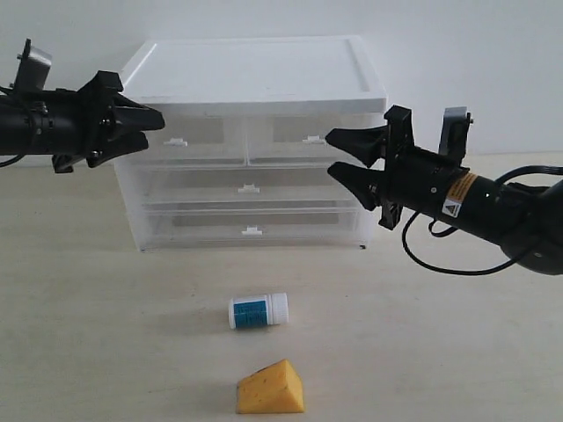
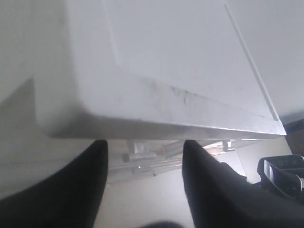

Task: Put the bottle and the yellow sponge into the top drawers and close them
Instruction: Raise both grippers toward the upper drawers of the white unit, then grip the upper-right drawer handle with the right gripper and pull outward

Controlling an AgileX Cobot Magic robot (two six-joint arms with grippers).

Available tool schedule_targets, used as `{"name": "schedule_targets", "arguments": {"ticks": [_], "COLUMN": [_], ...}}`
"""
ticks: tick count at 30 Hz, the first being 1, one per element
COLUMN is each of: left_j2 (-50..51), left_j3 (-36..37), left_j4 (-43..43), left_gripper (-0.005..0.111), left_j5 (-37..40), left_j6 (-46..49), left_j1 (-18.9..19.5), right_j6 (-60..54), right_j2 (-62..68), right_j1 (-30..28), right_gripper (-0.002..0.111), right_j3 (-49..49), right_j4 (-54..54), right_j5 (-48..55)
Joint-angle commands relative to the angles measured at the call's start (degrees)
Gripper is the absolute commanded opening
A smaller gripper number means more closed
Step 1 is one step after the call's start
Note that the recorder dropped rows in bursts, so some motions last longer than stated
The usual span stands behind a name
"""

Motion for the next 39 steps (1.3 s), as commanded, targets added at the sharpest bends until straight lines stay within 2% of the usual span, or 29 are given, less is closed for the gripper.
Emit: {"name": "schedule_targets", "arguments": {"ticks": [1,15,29,32,33,36,39], "left_j2": [2.21,2.40,2.40,2.40,2.40,2.40,2.40], "left_j3": [-2.73,-3.74,-3.74,-3.74,-3.74,-3.74,-3.74], "left_j4": [-1.42,-2.22,-2.23,-2.23,-2.23,-2.23,-2.31], "left_gripper": [0.047,0.047,0.047,0.047,0.047,0.047,0.047], "left_j5": [-1.14,-1.34,-1.21,-1.38,-1.44,-1.44,-1.79], "left_j6": [-0.70,-0.52,0.32,1.26,1.26,1.26,1.26], "left_j1": [-0.44,-0.44,-0.44,-0.44,-0.44,-0.44,-0.44], "right_j6": [-0.62,0.34,1.10,-0.05,-1.00,-1.26,-1.74], "right_j2": [-0.03,0.65,4.13,4.13,4.13,4.13,4.13], "right_j1": [-0.01,1.28,3.00,3.00,3.00,3.00,3.00], "right_gripper": [0.049,0.049,0.048,0.033,0.024,0.006,0.000], "right_j3": [-1.90,-5.17,-12.00,-12.05,-12.05,-12.05,-12.05], "right_j4": [-1.08,0.02,0.48,0.97,1.11,1.28,0.86], "right_j5": [-1.09,4.97,6.69,6.57,6.83,7.74,7.97]}}
